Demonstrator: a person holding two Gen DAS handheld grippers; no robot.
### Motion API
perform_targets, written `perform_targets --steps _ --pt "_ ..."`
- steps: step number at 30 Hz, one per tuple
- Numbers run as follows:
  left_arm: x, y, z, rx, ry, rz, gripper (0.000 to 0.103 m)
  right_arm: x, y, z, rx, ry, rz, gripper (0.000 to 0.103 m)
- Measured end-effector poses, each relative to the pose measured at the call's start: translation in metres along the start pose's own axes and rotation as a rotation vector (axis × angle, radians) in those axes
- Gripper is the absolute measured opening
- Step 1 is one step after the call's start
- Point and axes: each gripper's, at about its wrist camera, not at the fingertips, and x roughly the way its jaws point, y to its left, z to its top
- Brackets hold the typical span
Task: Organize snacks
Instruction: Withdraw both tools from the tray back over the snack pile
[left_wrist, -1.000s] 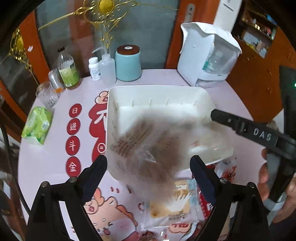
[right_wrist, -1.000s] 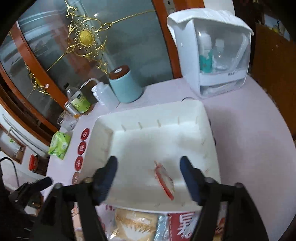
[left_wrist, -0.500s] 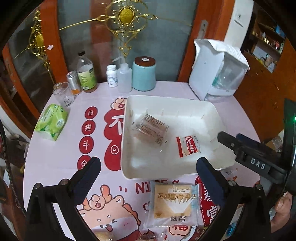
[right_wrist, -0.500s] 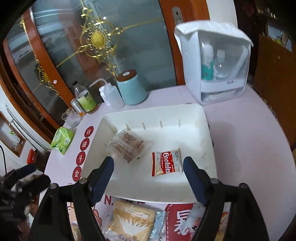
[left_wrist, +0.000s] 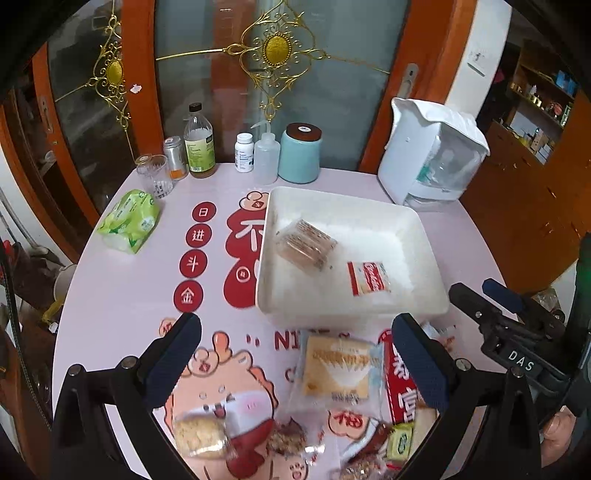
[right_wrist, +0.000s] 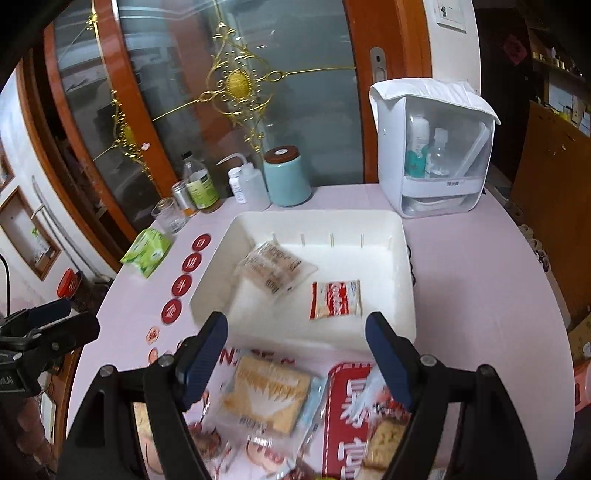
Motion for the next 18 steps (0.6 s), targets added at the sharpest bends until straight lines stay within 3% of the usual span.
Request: perform_targets --steps 10,18 --pt "-0.048 -0.033 -0.054 0.042 -0.024 0.016 0.103 -0.047 0.004 -0.050 -0.044 0.010 0.035 0.078" --pt "-0.064 -0.050 -0.086 0.032 -0.047 0.015 0.103 -0.078 -0.003 -0.080 -0.036 -0.019 0.036 0.078"
